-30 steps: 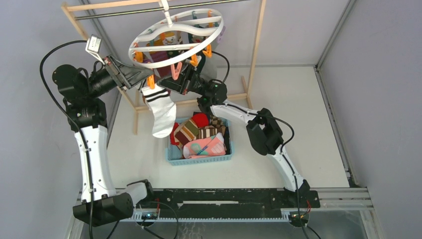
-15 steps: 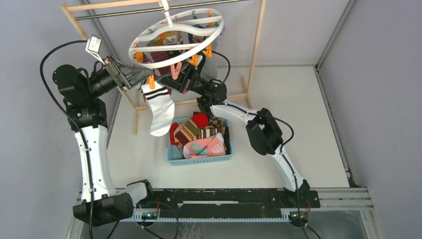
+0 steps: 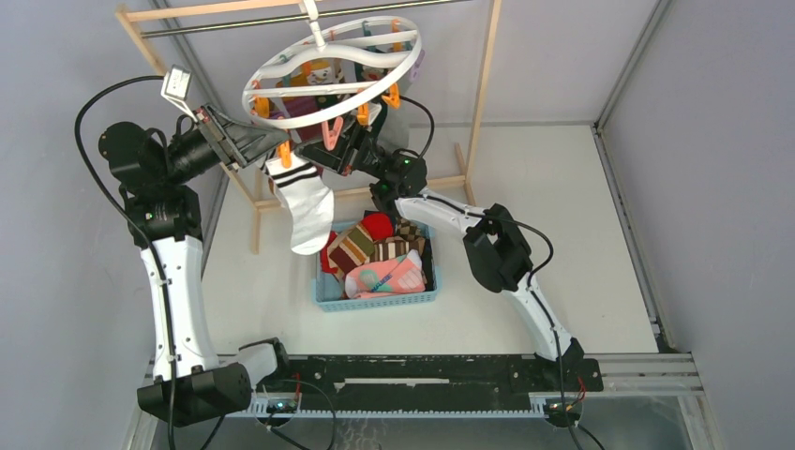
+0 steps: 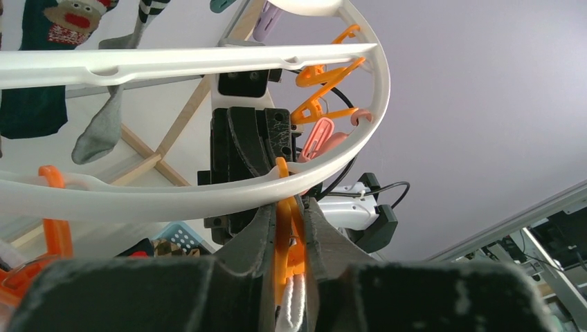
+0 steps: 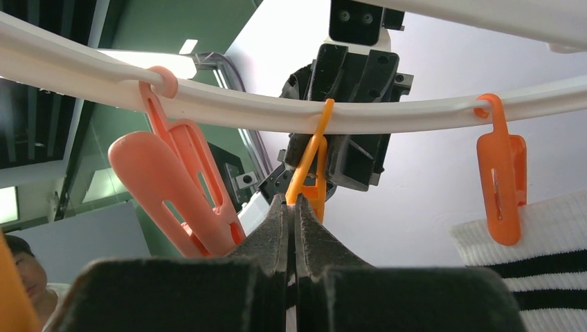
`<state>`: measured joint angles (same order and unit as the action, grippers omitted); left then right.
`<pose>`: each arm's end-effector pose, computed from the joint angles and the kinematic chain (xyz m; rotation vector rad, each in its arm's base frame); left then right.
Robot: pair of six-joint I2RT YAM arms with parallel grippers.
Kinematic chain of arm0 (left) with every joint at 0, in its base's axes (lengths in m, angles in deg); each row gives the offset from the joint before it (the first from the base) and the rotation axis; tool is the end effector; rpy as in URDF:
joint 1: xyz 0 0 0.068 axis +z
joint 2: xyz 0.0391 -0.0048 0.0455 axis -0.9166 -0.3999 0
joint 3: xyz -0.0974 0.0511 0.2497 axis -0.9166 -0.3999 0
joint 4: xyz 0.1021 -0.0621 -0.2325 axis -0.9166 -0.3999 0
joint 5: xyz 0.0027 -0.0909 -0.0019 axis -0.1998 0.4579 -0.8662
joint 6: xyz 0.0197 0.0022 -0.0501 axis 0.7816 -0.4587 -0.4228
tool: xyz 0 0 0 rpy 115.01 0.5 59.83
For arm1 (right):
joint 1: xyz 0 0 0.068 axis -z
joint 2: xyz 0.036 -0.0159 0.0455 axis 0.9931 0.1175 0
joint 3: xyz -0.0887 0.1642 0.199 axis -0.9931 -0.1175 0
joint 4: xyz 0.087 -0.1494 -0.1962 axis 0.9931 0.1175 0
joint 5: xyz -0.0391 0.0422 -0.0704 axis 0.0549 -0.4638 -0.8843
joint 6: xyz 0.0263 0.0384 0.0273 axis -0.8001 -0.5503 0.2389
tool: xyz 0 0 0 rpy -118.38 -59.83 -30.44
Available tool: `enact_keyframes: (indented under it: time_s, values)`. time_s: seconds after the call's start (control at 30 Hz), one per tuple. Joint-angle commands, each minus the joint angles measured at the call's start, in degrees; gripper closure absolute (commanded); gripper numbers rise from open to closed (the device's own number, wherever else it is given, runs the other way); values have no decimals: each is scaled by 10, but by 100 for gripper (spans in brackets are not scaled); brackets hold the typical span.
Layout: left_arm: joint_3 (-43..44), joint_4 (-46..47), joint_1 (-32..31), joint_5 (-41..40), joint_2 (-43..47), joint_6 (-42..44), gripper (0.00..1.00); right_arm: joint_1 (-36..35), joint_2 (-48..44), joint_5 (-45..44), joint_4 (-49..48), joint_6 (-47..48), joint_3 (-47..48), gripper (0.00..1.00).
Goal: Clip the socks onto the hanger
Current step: Clamp the sock onto the hanger.
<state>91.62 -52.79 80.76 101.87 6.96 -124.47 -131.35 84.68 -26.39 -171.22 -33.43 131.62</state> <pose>0.2050 0.0179 0.5059 0.2650 1.5997 -1.2963 0.3168 0.3821 0.3816 -0.5238 0.7270 2.3231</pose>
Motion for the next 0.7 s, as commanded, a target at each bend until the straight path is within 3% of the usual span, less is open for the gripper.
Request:
enact_keyframes:
  time_s: [0.0, 0.27, 0.47, 0.67]
  values:
    - [-12, 14, -1, 33, 20, 3, 78, -4, -4, -12, -30, 11, 24, 100]
    - [-17, 15, -2, 31, 20, 4, 64, -5, -7, -15, -27, 18, 21, 100]
    - [-16, 14, -1, 30, 19, 4, 61, -5, -13, -18, -24, 29, 13, 100]
    - [-15, 13, -1, 33, 19, 4, 35, -4, -21, -28, -19, 42, -3, 100]
